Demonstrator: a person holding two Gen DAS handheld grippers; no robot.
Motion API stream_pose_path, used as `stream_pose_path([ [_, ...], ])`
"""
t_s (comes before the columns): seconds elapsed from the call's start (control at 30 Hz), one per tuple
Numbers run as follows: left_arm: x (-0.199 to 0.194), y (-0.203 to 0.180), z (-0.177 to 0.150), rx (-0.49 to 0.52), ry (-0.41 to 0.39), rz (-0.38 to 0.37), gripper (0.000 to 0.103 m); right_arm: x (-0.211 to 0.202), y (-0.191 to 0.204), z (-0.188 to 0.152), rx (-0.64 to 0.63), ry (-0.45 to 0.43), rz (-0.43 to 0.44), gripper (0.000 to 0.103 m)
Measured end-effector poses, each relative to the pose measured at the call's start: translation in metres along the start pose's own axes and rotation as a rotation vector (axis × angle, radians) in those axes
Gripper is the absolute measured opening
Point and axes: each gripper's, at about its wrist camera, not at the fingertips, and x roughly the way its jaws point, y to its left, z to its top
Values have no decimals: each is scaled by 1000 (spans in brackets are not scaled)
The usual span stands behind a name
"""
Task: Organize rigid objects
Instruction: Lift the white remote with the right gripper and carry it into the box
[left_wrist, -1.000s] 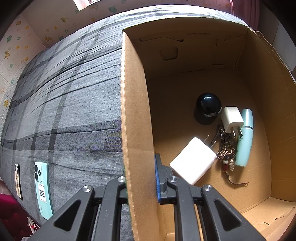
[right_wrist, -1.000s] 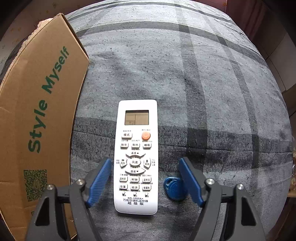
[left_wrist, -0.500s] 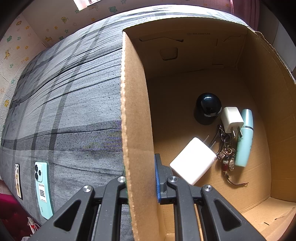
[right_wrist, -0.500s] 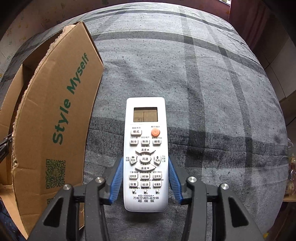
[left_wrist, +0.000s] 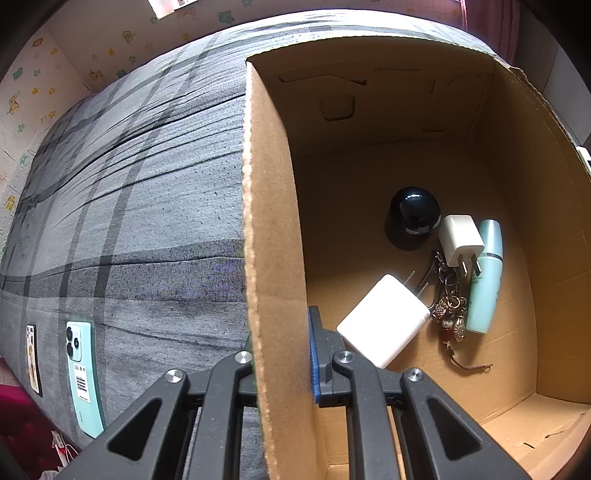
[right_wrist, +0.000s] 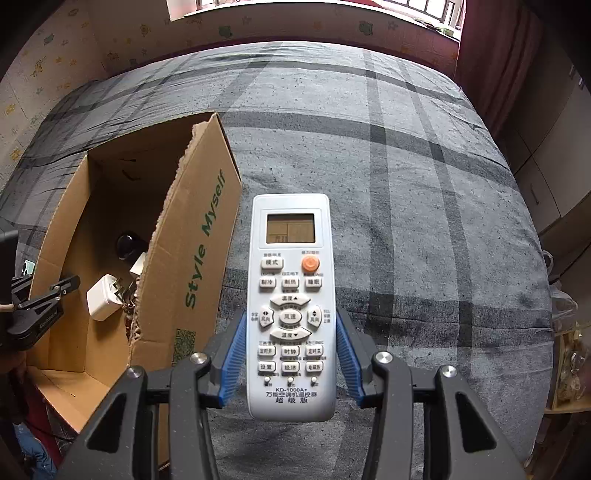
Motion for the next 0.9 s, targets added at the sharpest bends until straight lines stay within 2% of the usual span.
stream_pose_path([
  [0.43, 1, 1, 0, -7, 2, -10, 13, -35, 46, 27, -69, -65, 52, 49],
  [0.9, 2, 3, 0, -11, 3, -17, 13, -27, 113, 46, -175, -51, 121, 49],
])
